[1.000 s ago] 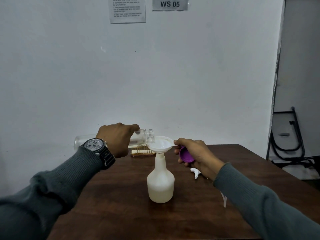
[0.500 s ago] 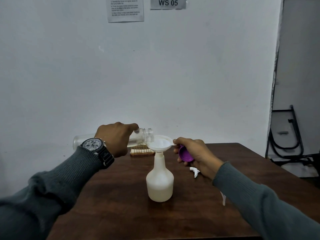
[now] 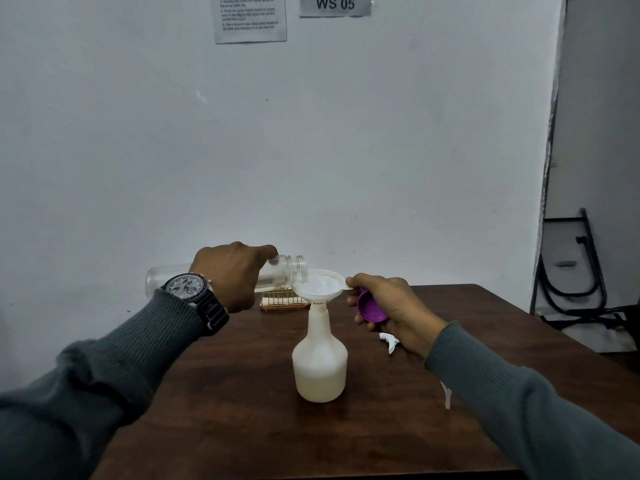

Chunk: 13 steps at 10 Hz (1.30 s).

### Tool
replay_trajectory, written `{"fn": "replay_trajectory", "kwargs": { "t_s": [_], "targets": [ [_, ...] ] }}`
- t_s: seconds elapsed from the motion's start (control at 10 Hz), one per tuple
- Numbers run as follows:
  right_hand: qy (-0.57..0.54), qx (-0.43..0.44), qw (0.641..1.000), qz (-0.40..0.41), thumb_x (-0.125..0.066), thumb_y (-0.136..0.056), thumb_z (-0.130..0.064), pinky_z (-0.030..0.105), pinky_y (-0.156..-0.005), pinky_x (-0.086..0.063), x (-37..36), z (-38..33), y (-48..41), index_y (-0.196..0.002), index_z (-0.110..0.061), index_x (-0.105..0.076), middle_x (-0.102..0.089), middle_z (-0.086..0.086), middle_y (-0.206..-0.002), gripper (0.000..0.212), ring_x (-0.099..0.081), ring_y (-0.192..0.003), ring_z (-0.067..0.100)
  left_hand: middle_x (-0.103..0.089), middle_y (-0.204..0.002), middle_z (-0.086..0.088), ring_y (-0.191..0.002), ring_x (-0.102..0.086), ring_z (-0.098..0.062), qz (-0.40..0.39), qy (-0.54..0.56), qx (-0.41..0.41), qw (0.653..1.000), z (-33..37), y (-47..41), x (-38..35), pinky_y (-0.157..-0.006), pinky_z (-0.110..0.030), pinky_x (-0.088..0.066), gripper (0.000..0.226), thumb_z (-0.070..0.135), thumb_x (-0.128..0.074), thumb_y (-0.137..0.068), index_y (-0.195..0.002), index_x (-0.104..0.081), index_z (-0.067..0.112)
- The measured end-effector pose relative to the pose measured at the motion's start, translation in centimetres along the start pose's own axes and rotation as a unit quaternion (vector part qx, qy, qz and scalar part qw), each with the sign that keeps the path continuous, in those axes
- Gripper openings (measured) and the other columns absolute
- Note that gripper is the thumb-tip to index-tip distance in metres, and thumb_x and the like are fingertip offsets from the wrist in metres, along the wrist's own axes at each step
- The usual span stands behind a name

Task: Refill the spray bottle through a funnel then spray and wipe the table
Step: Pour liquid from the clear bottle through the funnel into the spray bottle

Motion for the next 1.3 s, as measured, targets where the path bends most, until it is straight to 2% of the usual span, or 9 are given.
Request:
{"fn": "replay_trajectory", "kwargs": {
  "t_s": [0.4,1.3],
  "targets": [
    [-0.002,0.002,1.000,-0.004,-0.073,-0.089,-0.021,0.024,-0.043,-0.040,-0.16,-0.04,-0.02,-0.097,-0.003,-0.072,-0.073,0.006,-0.070,0.020,-0.059,-0.048,0.022,-0.053,-0.089,0.009,-0.076,-0.057,-0.019,0.003,-0.005,0.001,1.000,-0.09,0.09,0.05,-0.053,-0.025,-0.032,0.067,0.013,-0.061,-0.082,-0.138,-0.043,0.045],
    [0.001,0.005,1.000,-0.010,-0.073,-0.089,-0.022,0.024,-0.043,-0.040,-0.33,-0.23,-0.10,-0.094,-0.004,-0.072,-0.074,0.006,-0.070,0.019,-0.060,-0.048,0.021,-0.049,-0.082,0.010,-0.075,-0.056,-0.019,0.010,-0.008,-0.006,1.000,0.04,0.16,0.19,-0.052,-0.024,-0.030,0.068,0.012,-0.060,-0.082,-0.139,-0.042,0.046]
  ]
}}
Point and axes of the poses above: each hand's wrist, its own y-axis away from the middle knuckle, its own x-axis out of the back of the hand, z = x × y, the point moved 9 cm from there along -y, towards the middle knuckle
